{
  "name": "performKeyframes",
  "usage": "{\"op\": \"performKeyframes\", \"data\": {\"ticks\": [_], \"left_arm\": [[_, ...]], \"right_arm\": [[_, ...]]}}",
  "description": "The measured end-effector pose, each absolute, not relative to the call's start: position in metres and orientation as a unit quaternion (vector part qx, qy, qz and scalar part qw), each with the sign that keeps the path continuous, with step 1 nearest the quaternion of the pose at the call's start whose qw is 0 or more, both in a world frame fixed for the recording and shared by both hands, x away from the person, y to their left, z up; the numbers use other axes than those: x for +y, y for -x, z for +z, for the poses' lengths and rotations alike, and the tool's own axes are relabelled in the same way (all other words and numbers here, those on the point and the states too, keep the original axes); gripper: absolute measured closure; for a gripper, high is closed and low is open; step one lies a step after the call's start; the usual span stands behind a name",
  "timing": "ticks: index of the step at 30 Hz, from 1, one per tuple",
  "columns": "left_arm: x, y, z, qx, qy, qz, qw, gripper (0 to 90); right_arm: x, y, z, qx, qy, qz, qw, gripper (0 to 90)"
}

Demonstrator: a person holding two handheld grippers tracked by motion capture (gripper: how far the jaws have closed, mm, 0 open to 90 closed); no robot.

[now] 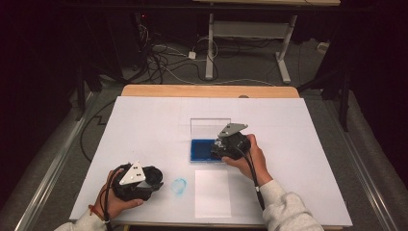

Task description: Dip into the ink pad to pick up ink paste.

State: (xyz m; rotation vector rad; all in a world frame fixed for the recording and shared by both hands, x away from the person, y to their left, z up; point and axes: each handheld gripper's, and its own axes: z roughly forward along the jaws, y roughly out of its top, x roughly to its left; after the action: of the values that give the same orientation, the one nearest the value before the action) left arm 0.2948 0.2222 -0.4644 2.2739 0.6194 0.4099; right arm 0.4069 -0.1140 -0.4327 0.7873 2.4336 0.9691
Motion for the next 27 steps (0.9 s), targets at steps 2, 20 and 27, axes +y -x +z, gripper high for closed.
{"op": "performKeyframes", "data": {"ticks": [2, 20, 27], "left_arm": [[0.222, -0.295, -0.465, 0.242, -0.885, 0.159, 0.366, 36.6], [0.223, -0.295, -0.464, 0.243, -0.883, 0.161, 0.368, 36.6], [0.224, -0.295, -0.463, 0.241, -0.883, 0.162, 0.368, 36.6]], "right_arm": [[-0.115, -0.408, -0.433, 0.871, -0.286, 0.349, 0.197, 57.5], [-0.120, -0.407, -0.428, 0.862, -0.297, 0.360, 0.198, 57.4], [-0.127, -0.398, -0.404, 0.847, -0.287, 0.392, 0.215, 57.4]]}}
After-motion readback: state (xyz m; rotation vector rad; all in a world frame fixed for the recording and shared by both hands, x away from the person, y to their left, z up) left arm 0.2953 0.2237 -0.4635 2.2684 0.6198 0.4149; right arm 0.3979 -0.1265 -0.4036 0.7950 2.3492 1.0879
